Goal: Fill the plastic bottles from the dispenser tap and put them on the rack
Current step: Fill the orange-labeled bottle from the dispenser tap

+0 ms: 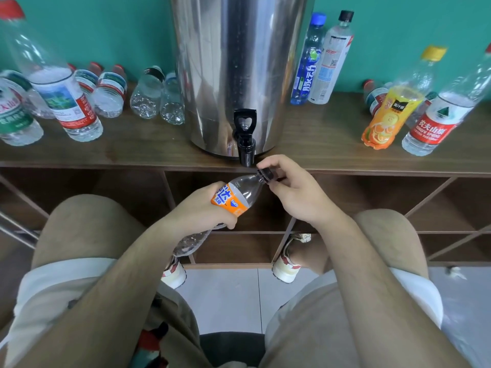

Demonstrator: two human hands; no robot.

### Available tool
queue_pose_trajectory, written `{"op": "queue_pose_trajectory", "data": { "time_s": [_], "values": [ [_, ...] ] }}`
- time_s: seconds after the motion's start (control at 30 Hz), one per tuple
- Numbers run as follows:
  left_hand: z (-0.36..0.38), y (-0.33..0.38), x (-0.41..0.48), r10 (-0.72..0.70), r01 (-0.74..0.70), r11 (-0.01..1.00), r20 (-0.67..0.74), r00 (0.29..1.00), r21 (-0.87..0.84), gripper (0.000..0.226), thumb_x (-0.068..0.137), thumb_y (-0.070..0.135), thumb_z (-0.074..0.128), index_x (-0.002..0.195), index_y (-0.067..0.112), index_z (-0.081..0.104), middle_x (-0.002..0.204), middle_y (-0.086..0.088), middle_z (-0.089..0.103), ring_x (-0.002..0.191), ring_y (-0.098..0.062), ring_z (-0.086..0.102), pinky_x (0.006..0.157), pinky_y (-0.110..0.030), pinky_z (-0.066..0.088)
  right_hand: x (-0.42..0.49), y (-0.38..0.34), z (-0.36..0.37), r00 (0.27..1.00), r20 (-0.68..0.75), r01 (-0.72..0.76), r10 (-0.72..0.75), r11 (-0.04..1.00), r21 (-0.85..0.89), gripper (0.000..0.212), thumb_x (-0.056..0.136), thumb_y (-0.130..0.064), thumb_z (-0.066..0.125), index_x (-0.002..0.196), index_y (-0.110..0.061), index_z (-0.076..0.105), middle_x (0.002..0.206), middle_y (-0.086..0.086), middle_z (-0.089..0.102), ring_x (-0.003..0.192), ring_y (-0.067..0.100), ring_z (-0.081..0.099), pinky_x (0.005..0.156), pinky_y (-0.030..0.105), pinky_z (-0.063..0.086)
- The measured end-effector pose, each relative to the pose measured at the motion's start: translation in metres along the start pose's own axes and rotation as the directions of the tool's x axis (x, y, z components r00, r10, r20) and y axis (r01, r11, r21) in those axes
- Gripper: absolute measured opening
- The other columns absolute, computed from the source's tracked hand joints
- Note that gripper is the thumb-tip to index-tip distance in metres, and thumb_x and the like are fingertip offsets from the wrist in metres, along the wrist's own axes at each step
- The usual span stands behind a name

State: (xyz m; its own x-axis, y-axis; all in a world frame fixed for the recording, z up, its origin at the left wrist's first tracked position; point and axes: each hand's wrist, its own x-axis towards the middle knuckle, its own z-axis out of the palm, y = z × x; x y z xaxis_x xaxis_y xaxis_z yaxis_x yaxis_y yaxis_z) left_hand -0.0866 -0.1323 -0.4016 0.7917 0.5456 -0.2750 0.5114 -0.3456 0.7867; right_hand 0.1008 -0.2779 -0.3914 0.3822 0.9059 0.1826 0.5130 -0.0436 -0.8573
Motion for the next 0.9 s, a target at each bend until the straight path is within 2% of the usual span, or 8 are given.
{"op": "queue_pose_trajectory", "data": {
  "time_s": [0.07, 0.17, 0.3, 0.37, 0.47, 0.57, 0.7, 0.9],
  "values": [
    [0.002, 0.004, 0.0, -0.003, 0.003, 1.0, -0.011, 1.0, 0.025, 0.048, 0.068, 0.018, 0.086, 0.105, 0.034, 0.059, 0.09, 0.009, 0.068, 0.084, -0.01, 0.068, 0.076, -0.033, 0.055, 0.001, -0.003, -0.001, 0.995, -0.039, -0.089, 0.09, 0.995, 0.032, 0.038, 0.096, -0.024, 0.066, 0.129, -0.042, 0.057, 0.121, -0.018, 0.063, 0.102, -0.001, 0.063, 0.083, 0.012, 0.046],
    [0.005, 0.008, -0.002, -0.001, 0.004, 0.995, -0.025, 1.0, 0.1, 0.055, 0.07, 0.018, 0.085, 0.115, 0.034, 0.057, 0.1, 0.007, 0.067, 0.097, -0.017, 0.066, 0.101, -0.051, 0.051, 0.002, -0.005, -0.001, 0.981, -0.156, -0.141, 0.113, 0.973, -0.181, 0.037, 0.099, -0.066, 0.053, 0.114, -0.034, 0.064, 0.096, -0.016, 0.068, 0.09, -0.002, 0.063, 0.073, 0.015, 0.045],
    [0.007, 0.008, -0.002, -0.008, 0.013, 0.991, -0.034, 0.999, 0.133, 0.058, 0.071, 0.016, 0.085, 0.12, 0.032, 0.056, 0.103, 0.006, 0.067, 0.099, -0.019, 0.066, 0.104, -0.053, 0.05, 0.002, -0.003, 0.001, 0.997, -0.075, -0.027, 0.004, 0.949, -0.314, 0.026, 0.107, -0.039, 0.053, 0.112, -0.02, 0.071, 0.102, -0.008, 0.067, 0.098, 0.008, 0.06, 0.08, 0.015, 0.042],
    [0.005, 0.006, -0.001, -0.013, 0.015, 0.996, -0.022, 1.0, 0.092, 0.058, 0.069, 0.017, 0.087, 0.117, 0.034, 0.058, 0.101, 0.007, 0.068, 0.097, -0.018, 0.068, 0.093, -0.046, 0.058, 0.002, -0.003, -0.001, 0.994, -0.084, 0.052, -0.077, 0.962, -0.268, 0.02, 0.106, -0.016, 0.057, 0.121, -0.014, 0.07, 0.111, -0.005, 0.063, 0.102, 0.004, 0.057, 0.088, 0.006, 0.038],
    [0.006, 0.002, 0.002, -0.035, 0.035, 0.999, 0.019, 0.999, 0.029, 0.06, 0.065, 0.022, 0.093, 0.113, 0.037, 0.059, 0.1, 0.011, 0.07, 0.095, -0.013, 0.069, 0.077, -0.03, 0.057, 0.003, -0.007, -0.006, 0.972, -0.205, 0.092, -0.118, 0.987, -0.131, 0.027, 0.102, 0.002, 0.056, 0.117, -0.017, 0.068, 0.116, -0.003, 0.064, 0.101, 0.002, 0.058, 0.095, 0.012, 0.041],
    [0.015, -0.001, 0.004, -0.037, 0.038, 0.997, 0.017, 0.999, -0.064, 0.068, 0.06, 0.025, 0.096, 0.115, 0.041, 0.059, 0.101, 0.015, 0.072, 0.096, -0.011, 0.071, 0.077, -0.026, 0.055, 0.011, -0.005, -0.014, 0.911, -0.41, 0.008, -0.041, 0.997, -0.083, 0.023, 0.1, -0.006, 0.064, 0.112, -0.026, 0.062, 0.113, -0.004, 0.066, 0.097, -0.005, 0.06, 0.091, 0.013, 0.047],
    [0.029, -0.001, 0.008, -0.027, 0.024, 0.991, -0.023, 0.999, -0.129, 0.074, 0.063, 0.024, 0.096, 0.122, 0.04, 0.055, 0.108, 0.012, 0.07, 0.101, -0.014, 0.069, 0.087, -0.033, 0.059, 0.021, 0.007, -0.024, 0.849, -0.525, -0.149, 0.056, 0.979, -0.137, 0.018, 0.097, -0.021, 0.073, 0.109, -0.024, 0.06, 0.109, -0.003, 0.066, 0.099, 0.012, 0.063, 0.092, 0.026, 0.052],
    [0.039, 0.0, 0.012, -0.028, 0.013, 0.97, -0.058, 0.998, -0.243, 0.075, 0.068, 0.015, 0.095, 0.131, 0.031, 0.055, 0.116, 0.003, 0.069, 0.11, -0.021, 0.068, 0.1, -0.043, 0.057, 0.034, 0.021, -0.027, 0.861, -0.505, -0.283, 0.065, 0.885, -0.369, 0.021, 0.096, -0.03, 0.073, 0.112, -0.025, 0.061, 0.113, -0.01, 0.064, 0.123, 0.016, 0.051, 0.097, 0.031, 0.026]
  ]
}}
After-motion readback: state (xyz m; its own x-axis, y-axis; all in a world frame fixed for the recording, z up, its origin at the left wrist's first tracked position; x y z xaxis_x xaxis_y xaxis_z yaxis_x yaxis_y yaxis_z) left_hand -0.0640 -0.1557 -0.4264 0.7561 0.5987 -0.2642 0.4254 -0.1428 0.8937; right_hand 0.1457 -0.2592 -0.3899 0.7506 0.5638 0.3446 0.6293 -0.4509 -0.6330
